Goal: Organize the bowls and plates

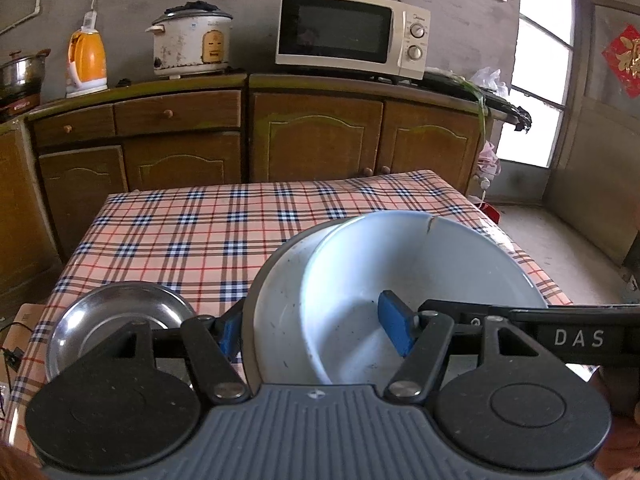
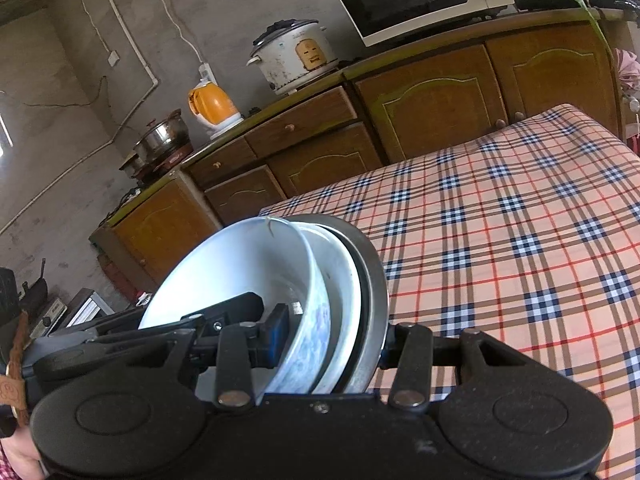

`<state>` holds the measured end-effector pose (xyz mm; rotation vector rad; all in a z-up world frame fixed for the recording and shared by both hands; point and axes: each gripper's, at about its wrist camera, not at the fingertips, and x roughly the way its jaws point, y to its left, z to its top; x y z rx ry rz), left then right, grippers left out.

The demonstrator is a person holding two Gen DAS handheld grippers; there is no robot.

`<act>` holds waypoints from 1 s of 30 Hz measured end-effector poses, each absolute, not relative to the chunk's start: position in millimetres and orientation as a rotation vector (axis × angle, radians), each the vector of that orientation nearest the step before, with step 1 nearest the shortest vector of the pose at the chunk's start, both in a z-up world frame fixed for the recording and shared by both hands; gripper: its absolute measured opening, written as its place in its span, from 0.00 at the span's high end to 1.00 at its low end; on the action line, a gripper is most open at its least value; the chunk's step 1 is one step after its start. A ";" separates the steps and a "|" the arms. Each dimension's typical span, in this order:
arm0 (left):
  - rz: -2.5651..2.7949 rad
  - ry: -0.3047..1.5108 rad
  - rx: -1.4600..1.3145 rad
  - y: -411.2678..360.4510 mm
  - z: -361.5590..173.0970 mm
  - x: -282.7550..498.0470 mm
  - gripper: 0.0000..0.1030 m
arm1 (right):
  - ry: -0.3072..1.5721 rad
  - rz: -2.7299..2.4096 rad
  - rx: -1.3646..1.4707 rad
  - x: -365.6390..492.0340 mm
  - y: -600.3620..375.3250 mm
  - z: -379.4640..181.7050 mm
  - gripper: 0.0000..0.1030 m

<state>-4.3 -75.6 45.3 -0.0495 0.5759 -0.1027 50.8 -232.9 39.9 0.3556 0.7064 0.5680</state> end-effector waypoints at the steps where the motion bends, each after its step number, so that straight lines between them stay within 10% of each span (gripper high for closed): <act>1: -0.100 0.575 -0.050 -74.4 45.4 -4.8 0.34 | 0.707 0.570 0.354 50.6 -231.4 40.2 0.49; 30: -0.008 0.567 -0.089 -34.6 50.0 -22.5 0.34 | 0.727 0.658 0.313 51.3 -175.5 45.4 0.49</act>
